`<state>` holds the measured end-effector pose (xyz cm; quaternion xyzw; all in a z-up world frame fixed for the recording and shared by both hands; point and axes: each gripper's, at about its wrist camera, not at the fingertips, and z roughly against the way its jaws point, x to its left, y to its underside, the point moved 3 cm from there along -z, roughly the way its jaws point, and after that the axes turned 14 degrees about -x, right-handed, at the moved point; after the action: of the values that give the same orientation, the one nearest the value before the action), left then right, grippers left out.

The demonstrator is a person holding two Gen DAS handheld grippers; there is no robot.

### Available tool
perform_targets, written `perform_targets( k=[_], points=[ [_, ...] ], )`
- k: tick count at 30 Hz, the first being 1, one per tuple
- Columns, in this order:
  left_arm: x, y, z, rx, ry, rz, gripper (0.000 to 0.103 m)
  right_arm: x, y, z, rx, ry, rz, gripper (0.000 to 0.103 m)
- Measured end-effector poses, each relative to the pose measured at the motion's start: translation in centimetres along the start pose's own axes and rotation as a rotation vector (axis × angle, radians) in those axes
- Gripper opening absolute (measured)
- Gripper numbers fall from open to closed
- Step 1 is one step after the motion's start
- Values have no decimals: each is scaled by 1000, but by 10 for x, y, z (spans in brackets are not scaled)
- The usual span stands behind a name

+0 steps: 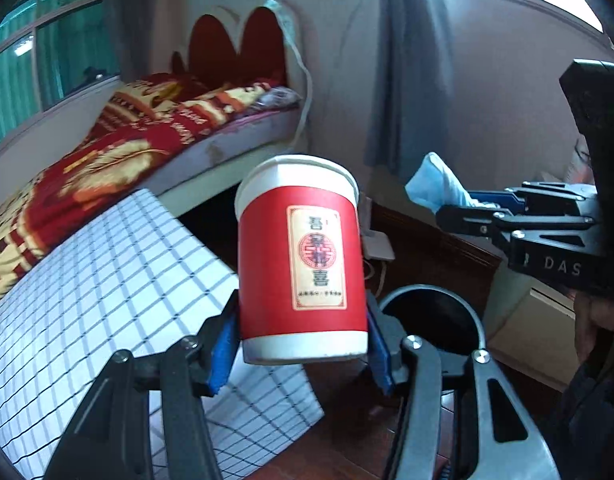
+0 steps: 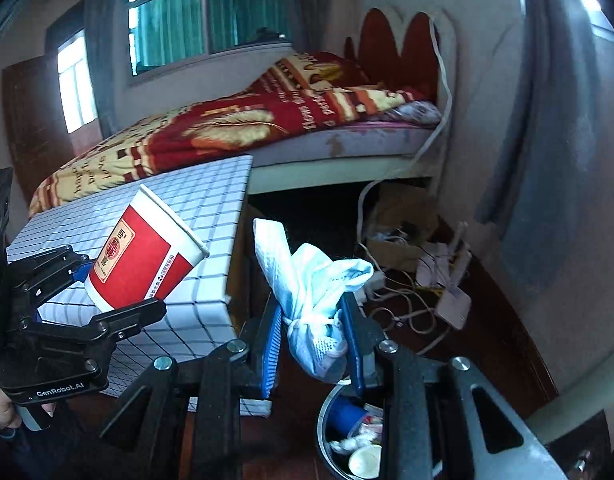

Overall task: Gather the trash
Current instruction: 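Carry the red cup and light-blue tissue over the black bin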

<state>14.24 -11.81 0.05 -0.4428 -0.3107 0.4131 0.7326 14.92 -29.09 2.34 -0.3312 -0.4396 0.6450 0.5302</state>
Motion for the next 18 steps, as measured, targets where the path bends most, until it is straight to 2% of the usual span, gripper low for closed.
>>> perform_targets(
  k=[9, 18],
  points=[
    [-52, 6, -31, 35, 109, -34, 57, -57, 37, 22, 37, 98, -46, 30],
    [-100, 19, -50, 68, 193, -54, 57, -98, 79, 45, 93, 168, -78, 30]
  ],
)
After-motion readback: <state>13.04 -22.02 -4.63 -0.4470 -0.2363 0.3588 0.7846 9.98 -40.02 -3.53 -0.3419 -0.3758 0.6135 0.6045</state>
